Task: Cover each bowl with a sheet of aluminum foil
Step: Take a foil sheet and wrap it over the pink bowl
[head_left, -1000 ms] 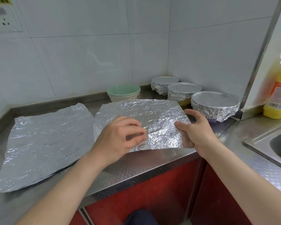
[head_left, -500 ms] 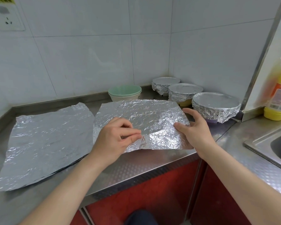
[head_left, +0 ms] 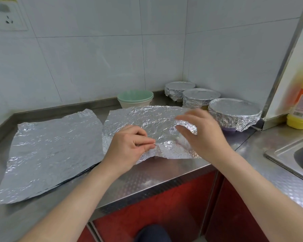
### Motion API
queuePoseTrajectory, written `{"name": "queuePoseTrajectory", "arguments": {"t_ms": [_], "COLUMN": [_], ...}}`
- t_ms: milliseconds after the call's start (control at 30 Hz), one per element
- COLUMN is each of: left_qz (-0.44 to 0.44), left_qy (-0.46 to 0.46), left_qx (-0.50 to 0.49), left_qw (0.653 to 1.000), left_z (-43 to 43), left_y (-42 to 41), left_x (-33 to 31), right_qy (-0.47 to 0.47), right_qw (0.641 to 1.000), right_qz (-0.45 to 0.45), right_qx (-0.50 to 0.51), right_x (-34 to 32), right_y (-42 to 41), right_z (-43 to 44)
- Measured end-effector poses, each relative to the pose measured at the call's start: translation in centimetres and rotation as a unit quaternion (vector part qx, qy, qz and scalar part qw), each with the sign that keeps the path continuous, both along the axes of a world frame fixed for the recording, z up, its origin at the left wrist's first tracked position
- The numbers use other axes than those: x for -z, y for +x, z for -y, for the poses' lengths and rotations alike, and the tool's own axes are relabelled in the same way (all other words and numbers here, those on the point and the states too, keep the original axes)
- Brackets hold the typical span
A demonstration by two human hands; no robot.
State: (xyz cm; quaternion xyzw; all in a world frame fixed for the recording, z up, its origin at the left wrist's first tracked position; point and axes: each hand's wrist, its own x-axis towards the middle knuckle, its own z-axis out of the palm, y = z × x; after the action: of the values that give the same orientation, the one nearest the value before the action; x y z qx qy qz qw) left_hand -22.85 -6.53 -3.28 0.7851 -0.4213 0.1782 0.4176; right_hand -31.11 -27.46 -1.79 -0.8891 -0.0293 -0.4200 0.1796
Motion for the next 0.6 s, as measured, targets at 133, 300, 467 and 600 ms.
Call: {"name": "queuePoseTrajectory", "arguments": {"t_ms": [133, 300, 467, 600], "left_qz": [0.039, 0.095, 0.132, 0.137], "left_qy": [0.006, 0.028, 0.051, 0.069], "left_qx": [0.001, -0.006, -0.004, -0.005], "left_qw": [0.999, 0.995, 0.99, 0.988], "left_z": [0.4, 0.4, 0.8, 0.9], "left_y": [-0.1, 0.1, 0.1, 0.1], "left_x": [0.0, 0.2, 0.2, 0.1], "right_qy": [-0.086, -0.087, -0.136, -0.214], "right_qw": [0.983, 0.979, 0.976, 0.966], "right_qz": [-0.098, -0.117, -0.112, -0.091], "right_qx": [-0.131, -0.14, -0.128, -0.113], "right_x": [-0.5, -0.3, -0.2, 0.3], "right_y": [0.5, 0.9, 1.2, 1.7], "right_z": [-1.9, -1.5, -1.7, -1.8]}}
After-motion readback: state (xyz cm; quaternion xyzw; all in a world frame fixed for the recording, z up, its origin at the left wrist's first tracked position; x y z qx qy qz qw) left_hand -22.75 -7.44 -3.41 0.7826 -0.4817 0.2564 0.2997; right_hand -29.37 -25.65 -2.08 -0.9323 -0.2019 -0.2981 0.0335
